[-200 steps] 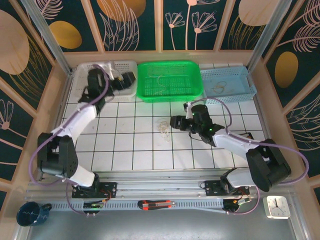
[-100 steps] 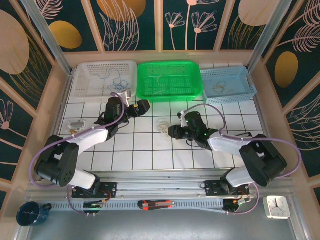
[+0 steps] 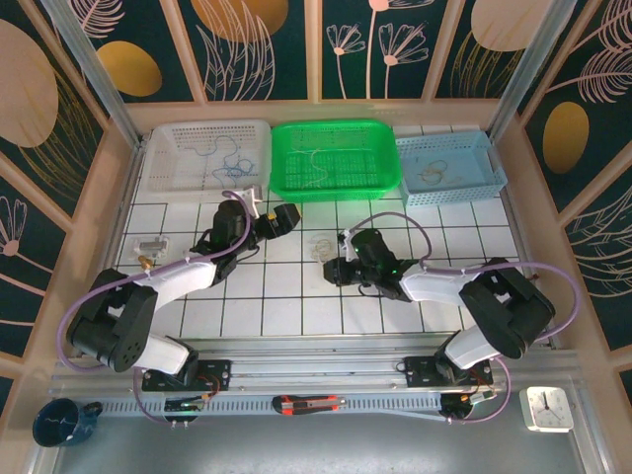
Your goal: Untangle the cables
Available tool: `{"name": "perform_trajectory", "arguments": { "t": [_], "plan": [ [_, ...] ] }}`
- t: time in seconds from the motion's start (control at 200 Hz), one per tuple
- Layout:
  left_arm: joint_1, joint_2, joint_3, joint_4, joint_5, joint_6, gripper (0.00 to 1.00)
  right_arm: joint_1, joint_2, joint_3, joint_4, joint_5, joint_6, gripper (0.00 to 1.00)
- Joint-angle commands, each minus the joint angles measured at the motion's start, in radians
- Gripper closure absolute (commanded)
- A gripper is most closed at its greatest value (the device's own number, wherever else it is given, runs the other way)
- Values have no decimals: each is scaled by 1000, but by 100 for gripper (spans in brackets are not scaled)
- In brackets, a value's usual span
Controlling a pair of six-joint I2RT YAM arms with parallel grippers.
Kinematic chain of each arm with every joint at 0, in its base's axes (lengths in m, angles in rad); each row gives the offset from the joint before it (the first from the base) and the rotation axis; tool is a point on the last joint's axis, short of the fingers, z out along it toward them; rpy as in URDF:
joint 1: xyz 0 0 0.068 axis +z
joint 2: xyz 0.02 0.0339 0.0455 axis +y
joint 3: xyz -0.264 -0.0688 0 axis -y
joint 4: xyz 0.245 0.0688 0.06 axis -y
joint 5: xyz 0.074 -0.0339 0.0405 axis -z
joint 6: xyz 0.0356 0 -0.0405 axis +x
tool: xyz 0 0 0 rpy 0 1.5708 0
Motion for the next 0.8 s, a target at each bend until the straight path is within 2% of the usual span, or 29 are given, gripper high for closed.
{"name": "perform_trajectory", "arguments": {
  "t": [0.0,0.175,0.395,0.53,0.656,0.751,0.796],
  "plan": [
    [-3,-27,-15,39,-15,-5,1,17,27,33,19,38,22,78],
    [-5,-31,-21,41,-13,-4,1,22,67,61,4,94,31,66],
    [-5,-30,-23,48,-8,-1,1,22,130,122,-7,162,18,66],
    [-4,-33,-18,48,-5,2,1,22,156,140,-12,176,10,73],
    [-5,-40,-18,45,-4,5,1,21,144,133,-23,180,3,85],
    [-5,-45,-20,51,1,5,1,15,115,124,-38,173,-5,99],
    [-4,-46,-21,55,6,4,1,11,92,118,-40,167,-6,100]
  ]
}}
